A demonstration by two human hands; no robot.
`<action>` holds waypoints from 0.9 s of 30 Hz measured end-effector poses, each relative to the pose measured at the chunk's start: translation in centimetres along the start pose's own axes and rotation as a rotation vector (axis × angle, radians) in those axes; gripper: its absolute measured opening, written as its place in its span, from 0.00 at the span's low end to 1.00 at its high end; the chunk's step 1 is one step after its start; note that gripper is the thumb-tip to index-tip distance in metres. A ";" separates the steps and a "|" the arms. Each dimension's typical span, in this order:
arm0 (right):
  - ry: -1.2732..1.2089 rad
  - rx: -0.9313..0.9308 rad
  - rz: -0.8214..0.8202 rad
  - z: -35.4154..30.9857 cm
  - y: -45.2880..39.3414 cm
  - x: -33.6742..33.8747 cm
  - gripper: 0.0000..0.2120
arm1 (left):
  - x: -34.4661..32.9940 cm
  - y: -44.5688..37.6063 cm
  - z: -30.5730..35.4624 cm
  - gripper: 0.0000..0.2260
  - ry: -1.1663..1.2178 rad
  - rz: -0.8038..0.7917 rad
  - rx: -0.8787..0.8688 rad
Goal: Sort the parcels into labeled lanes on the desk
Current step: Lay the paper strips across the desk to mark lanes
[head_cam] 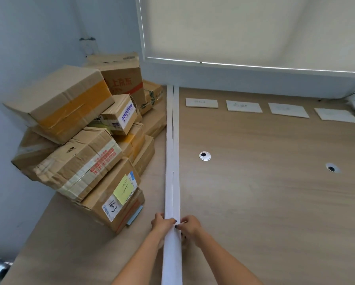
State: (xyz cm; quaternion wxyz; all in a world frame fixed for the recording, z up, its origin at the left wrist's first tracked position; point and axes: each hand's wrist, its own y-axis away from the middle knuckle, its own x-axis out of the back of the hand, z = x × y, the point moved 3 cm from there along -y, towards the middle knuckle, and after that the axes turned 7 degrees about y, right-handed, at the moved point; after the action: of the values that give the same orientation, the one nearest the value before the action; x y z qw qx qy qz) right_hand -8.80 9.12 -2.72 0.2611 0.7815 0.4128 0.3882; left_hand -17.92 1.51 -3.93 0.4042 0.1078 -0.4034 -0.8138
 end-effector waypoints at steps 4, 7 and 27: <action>-0.076 -0.001 -0.020 0.0 0.2 0.2 0.06 | -0.3 0.4 -0.3 0.20 0.026 -0.034 0.006; -0.147 0.002 -0.021 0.2 0.5 0.4 0.08 | 0.0 0.5 -0.4 0.18 -0.001 -0.020 -0.010; -0.226 0.029 0.091 4.4 1.5 5.2 0.06 | -3.5 1.4 -0.4 0.34 -0.715 0.218 -0.079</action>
State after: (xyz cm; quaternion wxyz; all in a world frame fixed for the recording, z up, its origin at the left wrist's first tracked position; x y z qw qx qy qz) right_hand -2.73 12.37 -2.08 0.2768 0.8419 0.3505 0.3030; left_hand -14.65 3.41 -3.70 0.3259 -0.2424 -0.4963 -0.7673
